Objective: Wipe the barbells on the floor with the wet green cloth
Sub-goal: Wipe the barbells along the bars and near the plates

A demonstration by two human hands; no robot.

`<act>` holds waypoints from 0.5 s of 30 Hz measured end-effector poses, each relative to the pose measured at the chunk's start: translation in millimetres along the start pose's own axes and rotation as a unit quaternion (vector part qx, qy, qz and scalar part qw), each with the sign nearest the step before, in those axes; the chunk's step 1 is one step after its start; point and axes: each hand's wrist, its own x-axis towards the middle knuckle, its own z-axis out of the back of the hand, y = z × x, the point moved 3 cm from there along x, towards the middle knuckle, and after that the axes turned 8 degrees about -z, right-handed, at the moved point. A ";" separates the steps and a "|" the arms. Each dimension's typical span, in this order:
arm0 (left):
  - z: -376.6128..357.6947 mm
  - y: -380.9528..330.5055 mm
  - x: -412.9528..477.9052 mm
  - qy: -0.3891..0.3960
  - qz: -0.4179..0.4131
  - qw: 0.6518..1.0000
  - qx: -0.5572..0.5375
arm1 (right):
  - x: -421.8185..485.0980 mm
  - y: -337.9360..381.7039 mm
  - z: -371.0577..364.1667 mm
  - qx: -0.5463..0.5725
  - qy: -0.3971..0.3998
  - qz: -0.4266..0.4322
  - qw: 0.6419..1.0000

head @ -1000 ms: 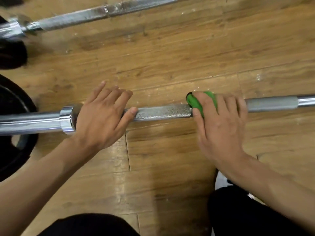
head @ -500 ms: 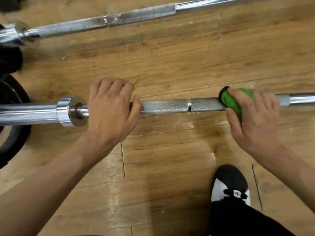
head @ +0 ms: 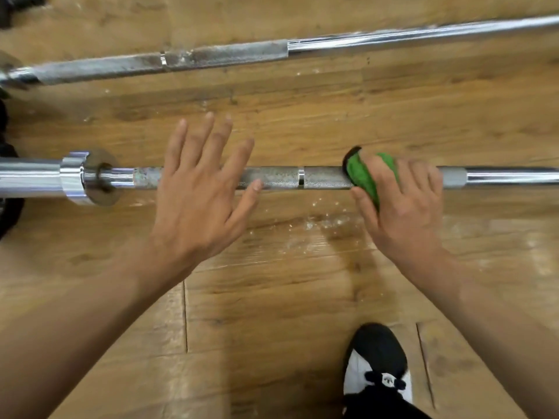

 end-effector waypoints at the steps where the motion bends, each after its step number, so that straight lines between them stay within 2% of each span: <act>1: -3.4 -6.8 2.5 0.002 -0.005 1.000 0.003 | -0.2 -19.2 2.4 -0.008 -0.007 -0.016 1.000; 4: -11.4 -4.8 12.1 -0.005 0.004 1.000 0.017 | -0.4 -40.0 0.0 -0.006 -0.038 -0.077 0.996; 7: -14.3 1.1 16.2 -0.014 0.003 1.000 0.020 | 9.0 -8.4 -16.9 0.001 -0.073 -0.174 0.982; 8: -14.8 2.3 17.8 -0.020 0.007 1.000 0.018 | 13.7 11.0 -24.0 0.008 -0.075 -0.176 0.982; 12: -19.9 8.7 33.3 -0.029 0.011 0.999 0.014 | 31.5 87.2 -52.2 0.055 -0.050 -0.093 0.993; 15: -22.3 14.3 44.9 -0.023 0.012 1.000 0.007 | 38.1 85.0 -59.0 0.045 -0.041 -0.010 0.998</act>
